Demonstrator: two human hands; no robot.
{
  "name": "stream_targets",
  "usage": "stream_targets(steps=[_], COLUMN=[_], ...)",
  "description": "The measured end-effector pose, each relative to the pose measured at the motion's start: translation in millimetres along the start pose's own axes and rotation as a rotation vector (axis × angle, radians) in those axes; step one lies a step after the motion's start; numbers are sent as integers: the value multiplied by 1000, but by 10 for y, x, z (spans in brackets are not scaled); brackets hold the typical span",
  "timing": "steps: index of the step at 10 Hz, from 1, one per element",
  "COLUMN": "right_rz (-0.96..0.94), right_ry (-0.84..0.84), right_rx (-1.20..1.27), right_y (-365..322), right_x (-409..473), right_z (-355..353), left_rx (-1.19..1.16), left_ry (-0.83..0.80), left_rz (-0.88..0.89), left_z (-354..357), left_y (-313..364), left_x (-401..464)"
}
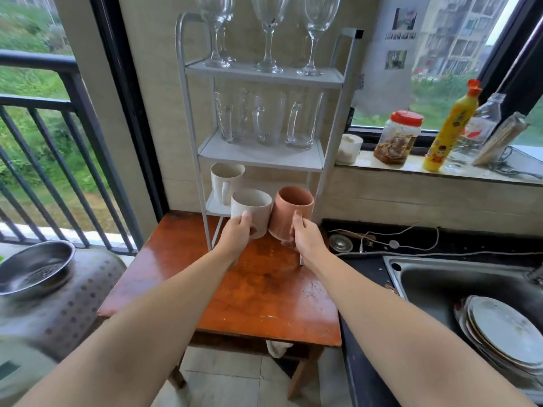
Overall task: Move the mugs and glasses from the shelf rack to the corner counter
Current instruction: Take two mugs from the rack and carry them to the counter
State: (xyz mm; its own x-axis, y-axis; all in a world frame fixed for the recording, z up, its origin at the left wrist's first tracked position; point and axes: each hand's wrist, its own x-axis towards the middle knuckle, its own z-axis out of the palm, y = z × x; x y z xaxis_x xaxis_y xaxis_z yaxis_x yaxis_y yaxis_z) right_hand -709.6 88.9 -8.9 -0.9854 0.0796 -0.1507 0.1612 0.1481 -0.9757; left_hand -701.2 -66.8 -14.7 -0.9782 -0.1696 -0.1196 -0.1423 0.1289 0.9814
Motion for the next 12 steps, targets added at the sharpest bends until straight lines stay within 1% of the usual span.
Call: stream_targets(steps=[1, 2, 3, 5, 6, 8, 9, 10, 11, 12], right_rz=[-6, 12, 37, 58, 102, 179, 231, 250, 279, 317], right_ry=[33, 73, 148, 398, 533, 828, 945, 1085, 1224, 1345], right_rx=[-32, 13, 76, 102, 127, 162, 206, 261, 274, 241], right_y=[60, 103, 174, 410, 543, 861, 1013, 1199, 1379, 1553], right_x=[-188, -434, -710, -1329, -1681, -2525, -2952, -3501, -4114, -4772], right_z=[-56, -147, -289, -777, -1093, -1939, -2317, -2714, -3099, -3475], left_rx=[18, 27, 37, 30, 29, 18, 202, 130, 132, 143], left_ry=[0, -48, -107, -293, -400, -734, -829, -948, -1048, -1188], left_rz=[-38, -43, -19, -12, -30, -103, 77, -57, -41, -88], left_z=[-48, -44, 22, 373, 671, 1441, 1902, 2355, 2836, 3330], left_y=[-49, -48, -22, 12, 47, 89, 125, 103, 172, 126], left_x=[-138, -328, -567, -1011, -1270, -1884, -2272, -2708, -3335, -3948])
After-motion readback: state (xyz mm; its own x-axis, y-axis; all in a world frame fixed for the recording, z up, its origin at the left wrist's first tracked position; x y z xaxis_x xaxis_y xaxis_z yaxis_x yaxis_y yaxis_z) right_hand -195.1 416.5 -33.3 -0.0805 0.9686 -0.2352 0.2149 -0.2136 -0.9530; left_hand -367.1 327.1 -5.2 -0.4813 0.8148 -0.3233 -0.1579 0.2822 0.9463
